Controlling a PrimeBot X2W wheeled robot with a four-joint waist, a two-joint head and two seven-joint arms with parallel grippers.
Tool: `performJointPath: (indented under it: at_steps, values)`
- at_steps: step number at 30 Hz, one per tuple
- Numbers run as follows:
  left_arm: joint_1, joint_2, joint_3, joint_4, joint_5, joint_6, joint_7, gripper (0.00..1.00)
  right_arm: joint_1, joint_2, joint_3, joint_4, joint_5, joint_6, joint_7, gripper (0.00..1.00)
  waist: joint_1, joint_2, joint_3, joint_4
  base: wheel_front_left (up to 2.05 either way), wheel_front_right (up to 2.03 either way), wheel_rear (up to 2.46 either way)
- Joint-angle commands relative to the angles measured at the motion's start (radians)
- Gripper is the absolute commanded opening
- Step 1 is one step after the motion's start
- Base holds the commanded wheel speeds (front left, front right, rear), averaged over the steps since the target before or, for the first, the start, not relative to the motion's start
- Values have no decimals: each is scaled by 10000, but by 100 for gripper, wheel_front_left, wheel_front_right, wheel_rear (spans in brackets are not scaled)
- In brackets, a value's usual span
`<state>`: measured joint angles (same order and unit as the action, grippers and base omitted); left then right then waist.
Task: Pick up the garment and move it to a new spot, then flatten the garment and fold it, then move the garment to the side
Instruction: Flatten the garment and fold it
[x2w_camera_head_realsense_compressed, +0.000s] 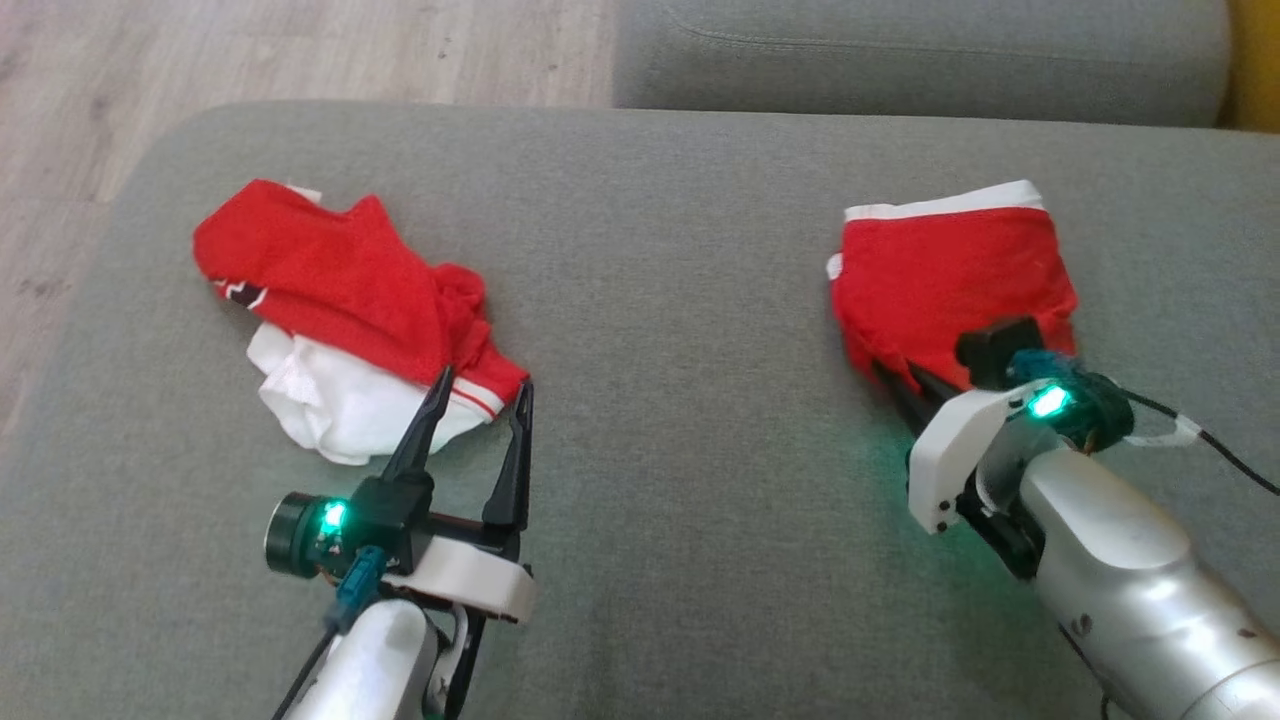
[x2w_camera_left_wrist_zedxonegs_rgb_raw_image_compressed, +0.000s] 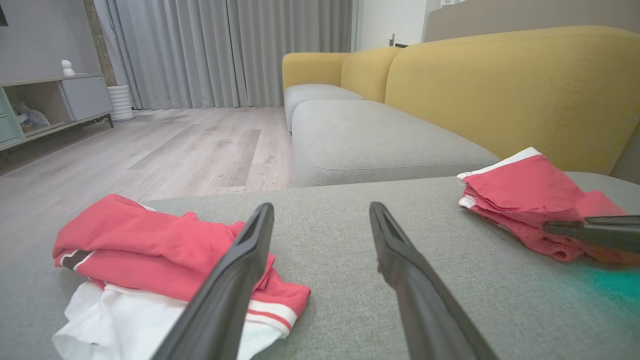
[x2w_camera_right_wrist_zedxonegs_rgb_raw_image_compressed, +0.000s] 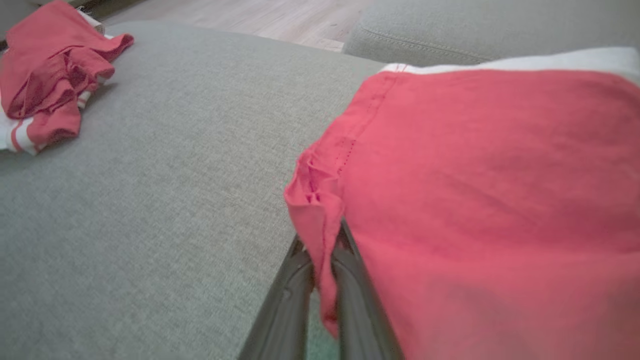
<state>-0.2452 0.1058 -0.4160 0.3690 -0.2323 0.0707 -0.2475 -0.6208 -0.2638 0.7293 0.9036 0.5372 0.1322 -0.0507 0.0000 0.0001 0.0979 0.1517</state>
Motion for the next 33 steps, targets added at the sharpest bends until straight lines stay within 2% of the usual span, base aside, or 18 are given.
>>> performJointPath:
  at_steps: [1, 6, 13, 18, 21, 24, 28, 33]
  values:
    - [-281, 160, 297, -349, -77, 59, 9, 100, -156, -80, 250, -214, 340, -15, -23, 100, 0, -1, 14, -159, 0, 0, 0]
    - [-391, 223, 308, -404, -109, 79, 7, 100, -643, -314, 322, -634, 1256, -15, -540, 100, 0, -1, 39, -640, 0, 0, 0]
    - [-610, 228, 524, -533, -232, 198, -61, 100, -905, -997, -650, -1142, 2000, -15, -1586, 100, 0, -1, -163, -1404, 0, 0, 0]
    - [-622, 179, 667, -630, -313, 264, -104, 100, -718, -1322, -1656, -1372, 1571, -15, -1996, 100, 0, -1, -295, -1779, 0, 0, 0]
    - [-562, 142, 747, -699, -340, 291, -125, 100, -323, -1335, -2750, -1641, 862, -15, -2092, 100, 0, -1, -382, -2002, 0, 0, 0]
    - [-421, 102, 825, -751, -339, 329, -136, 100, 424, -1000, -4243, -2289, -170, -15, -2104, 100, 0, -1, -450, -2178, 0, 0, 0]
    - [-145, 22, 956, -887, -299, 329, -140, 100, 1809, -84, -6016, -3402, -1651, -15, -2107, 100, 0, -1, -485, -2274, 0, 0, 0]
    - [58, -44, 1089, -975, -176, 242, -141, 100, 2820, 868, -6987, -4457, -3051, -15, -1998, 100, 0, -1, -323, -2251, 0, 0, 0]
